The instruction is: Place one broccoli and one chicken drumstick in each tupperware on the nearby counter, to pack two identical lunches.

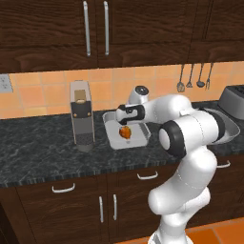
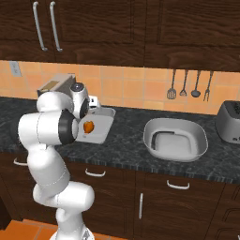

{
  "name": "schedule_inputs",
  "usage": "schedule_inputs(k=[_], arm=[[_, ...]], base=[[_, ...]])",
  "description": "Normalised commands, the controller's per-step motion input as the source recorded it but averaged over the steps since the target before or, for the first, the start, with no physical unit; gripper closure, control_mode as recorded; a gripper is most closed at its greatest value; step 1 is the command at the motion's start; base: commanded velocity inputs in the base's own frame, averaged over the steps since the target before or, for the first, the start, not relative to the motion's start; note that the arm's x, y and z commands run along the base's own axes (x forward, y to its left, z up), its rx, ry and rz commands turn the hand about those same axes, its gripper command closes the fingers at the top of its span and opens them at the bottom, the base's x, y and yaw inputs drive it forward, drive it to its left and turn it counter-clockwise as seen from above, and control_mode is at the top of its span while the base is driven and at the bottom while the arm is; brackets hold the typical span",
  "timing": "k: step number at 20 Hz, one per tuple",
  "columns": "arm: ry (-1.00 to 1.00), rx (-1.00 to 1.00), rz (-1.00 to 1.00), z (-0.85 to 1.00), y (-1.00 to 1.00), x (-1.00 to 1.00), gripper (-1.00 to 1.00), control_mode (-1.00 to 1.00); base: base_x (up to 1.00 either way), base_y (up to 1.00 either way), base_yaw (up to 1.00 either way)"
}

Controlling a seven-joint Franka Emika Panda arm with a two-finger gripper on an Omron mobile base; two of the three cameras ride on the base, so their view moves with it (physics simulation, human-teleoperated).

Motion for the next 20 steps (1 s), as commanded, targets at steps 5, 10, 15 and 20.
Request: schedule_inputs(k=[5, 10, 15, 20], arm=[[-0.02, -0.05, 0.00, 0.03, 0.00, -0.07, -1.00, -1.00], [-0.03, 0.03, 0.00, 0.49, 0.00, -0.74, -1.00, -1.00], [0.00, 0.16, 0.00, 0.69, -0.13, -0.93, -1.00, -1.00], [0.01, 0.06, 0.04, 0.64, -0.21, -1.00, -1.00, -1.00]], base=[[0.00, 0.00, 0.00], [0.00, 0.00, 0.00], [0.00, 0.00, 0.00], [0.00, 0.00, 0.00]])
